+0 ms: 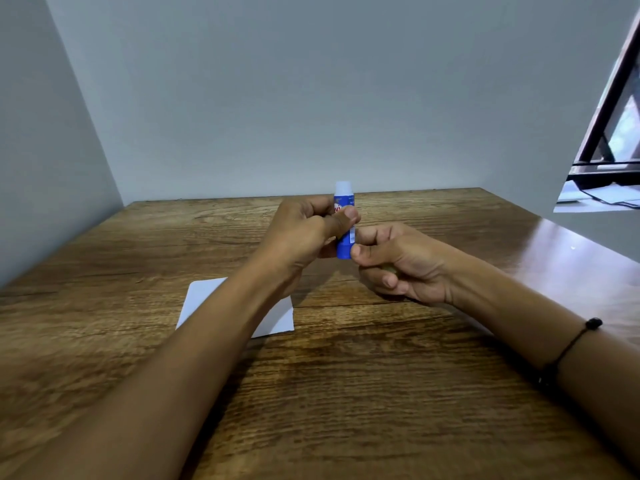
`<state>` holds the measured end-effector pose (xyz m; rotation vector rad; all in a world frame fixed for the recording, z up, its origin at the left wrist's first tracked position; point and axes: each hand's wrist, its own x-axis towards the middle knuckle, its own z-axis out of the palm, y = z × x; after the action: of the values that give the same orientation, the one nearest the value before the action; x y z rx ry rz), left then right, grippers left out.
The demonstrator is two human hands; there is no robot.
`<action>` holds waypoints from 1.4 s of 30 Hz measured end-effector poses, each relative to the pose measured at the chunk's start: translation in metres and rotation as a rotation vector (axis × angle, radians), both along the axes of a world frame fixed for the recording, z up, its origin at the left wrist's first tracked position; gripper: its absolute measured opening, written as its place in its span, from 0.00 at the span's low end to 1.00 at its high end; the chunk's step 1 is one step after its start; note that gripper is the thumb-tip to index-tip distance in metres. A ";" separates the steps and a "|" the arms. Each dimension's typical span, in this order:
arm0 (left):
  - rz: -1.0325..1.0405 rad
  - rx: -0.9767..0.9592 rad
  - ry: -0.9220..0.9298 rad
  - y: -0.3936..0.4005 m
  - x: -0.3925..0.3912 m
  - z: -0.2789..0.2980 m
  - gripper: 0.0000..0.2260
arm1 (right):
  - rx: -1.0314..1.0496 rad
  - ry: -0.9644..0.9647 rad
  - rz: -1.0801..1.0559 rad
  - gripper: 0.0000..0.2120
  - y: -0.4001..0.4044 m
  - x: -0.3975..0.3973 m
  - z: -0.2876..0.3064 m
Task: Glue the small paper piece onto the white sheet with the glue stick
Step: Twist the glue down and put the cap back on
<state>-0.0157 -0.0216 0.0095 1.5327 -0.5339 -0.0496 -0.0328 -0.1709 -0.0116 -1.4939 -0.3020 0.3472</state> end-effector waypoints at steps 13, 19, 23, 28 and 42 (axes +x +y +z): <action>0.017 0.015 -0.015 0.000 -0.001 0.001 0.05 | 0.005 -0.015 -0.003 0.08 0.001 -0.001 0.000; 0.024 0.016 0.003 -0.001 -0.002 0.002 0.05 | -0.012 0.006 0.027 0.19 0.001 -0.001 0.002; 0.018 -0.015 0.012 -0.001 -0.004 0.003 0.05 | 0.018 0.006 0.014 0.13 -0.001 -0.001 0.001; 0.043 0.030 -0.006 -0.001 0.000 0.003 0.05 | -0.018 -0.022 -0.021 0.14 0.003 0.000 0.001; 0.049 0.037 -0.012 0.000 -0.001 0.002 0.05 | -0.024 -0.016 -0.057 0.19 0.003 0.002 -0.001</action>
<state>-0.0164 -0.0220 0.0115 1.5823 -0.5067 -0.0123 -0.0308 -0.1677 -0.0125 -1.5259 -0.2684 0.2948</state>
